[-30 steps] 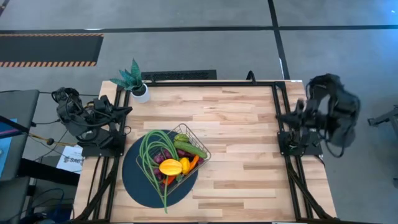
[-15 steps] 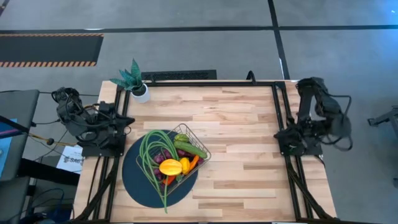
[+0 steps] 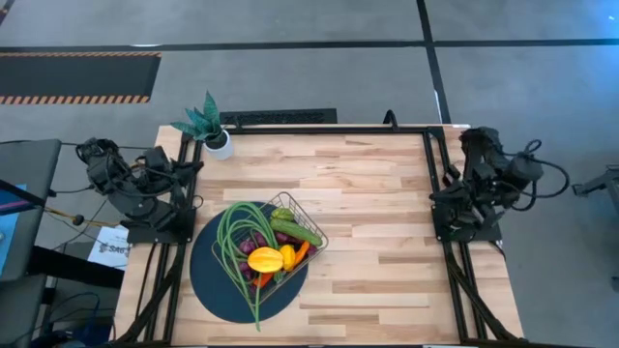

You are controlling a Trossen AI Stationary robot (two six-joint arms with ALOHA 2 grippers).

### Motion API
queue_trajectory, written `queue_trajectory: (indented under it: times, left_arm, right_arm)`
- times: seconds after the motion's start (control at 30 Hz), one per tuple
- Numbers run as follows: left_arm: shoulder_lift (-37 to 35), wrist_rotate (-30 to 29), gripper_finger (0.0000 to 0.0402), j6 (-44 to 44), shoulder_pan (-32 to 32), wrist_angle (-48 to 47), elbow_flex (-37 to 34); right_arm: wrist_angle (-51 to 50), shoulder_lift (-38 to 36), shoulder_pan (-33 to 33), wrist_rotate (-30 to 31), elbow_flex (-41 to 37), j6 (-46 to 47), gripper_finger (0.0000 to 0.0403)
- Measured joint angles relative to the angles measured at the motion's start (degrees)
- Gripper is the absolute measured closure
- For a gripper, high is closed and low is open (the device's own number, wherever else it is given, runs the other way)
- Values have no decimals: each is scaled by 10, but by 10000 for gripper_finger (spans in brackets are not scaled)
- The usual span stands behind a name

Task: Build produce basket
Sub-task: Return to Home Position

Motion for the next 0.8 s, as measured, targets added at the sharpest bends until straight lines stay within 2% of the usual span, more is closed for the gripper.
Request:
queue_trajectory:
  times: [0.13,0.23,0.33,0.43,0.57,0.73,0.8]
  left_arm:
    - [-17,13,401,61,15,-26,39]
    - [-35,36,401,97,16,-45,85]
    - [-59,122,401,124,14,-53,133]
    - [-69,213,401,130,-1,-54,157]
    - [-72,308,401,60,-16,-85,153]
    - [-67,492,401,-78,-40,-85,90]
    - [-69,543,401,-121,-40,-73,67]
  right_arm:
    - [72,9,-42,-10,-47,-2,403]
    - [145,26,-87,-46,-81,-5,403]
    - [189,48,-147,-93,-104,-7,403]
    - [224,71,-221,-170,-115,-7,403]
    - [255,115,-333,-279,-119,12,403]
    - [257,176,-457,-398,-119,103,403]
    - [260,196,-499,-443,-119,144,403]
